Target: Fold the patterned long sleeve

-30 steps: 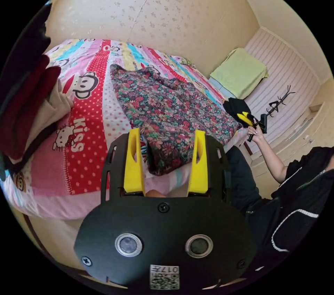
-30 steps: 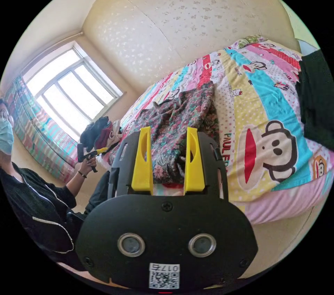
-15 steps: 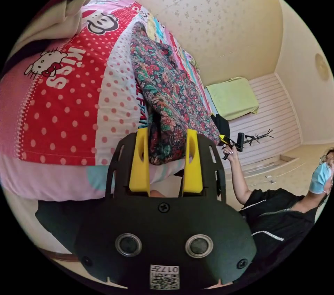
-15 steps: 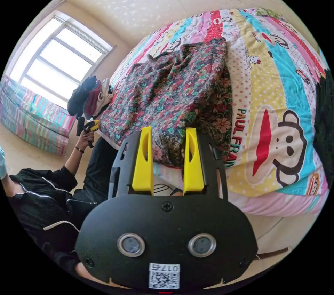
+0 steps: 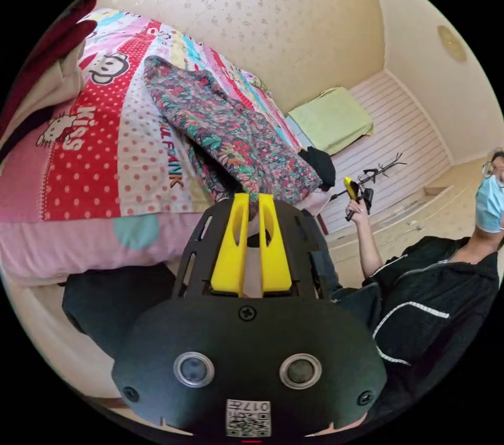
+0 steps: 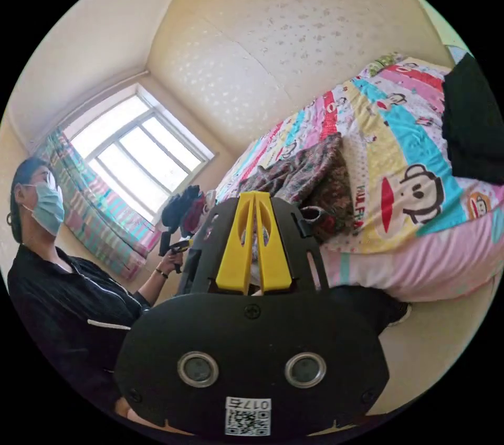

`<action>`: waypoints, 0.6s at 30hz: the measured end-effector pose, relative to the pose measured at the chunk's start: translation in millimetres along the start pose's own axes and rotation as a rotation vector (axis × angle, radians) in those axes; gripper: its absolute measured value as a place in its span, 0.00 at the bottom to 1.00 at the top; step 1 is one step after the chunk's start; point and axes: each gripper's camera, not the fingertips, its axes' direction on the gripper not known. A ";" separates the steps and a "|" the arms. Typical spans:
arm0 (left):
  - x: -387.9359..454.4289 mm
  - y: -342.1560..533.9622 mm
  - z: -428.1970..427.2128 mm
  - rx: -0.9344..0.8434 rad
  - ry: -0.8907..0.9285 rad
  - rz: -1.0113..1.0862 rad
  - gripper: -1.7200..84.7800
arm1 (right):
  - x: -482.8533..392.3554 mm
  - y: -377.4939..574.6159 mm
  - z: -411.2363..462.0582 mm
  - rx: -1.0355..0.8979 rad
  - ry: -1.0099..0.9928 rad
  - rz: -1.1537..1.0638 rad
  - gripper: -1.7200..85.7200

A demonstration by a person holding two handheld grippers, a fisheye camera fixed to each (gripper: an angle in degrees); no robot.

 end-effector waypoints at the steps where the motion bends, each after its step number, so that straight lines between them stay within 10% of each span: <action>1: -11.7 11.1 7.1 -0.003 0.035 -0.054 0.07 | 6.3 5.0 3.1 -0.038 0.014 0.021 0.04; 9: -14.9 22.1 13.5 0.177 0.350 -0.175 0.12 | -38.7 -14.2 43.8 -0.140 0.064 -0.152 0.16; 18: 101.6 -4.7 49.5 0.010 -0.410 0.059 0.15 | -70.5 -41.1 144.8 -0.343 0.296 -0.231 0.15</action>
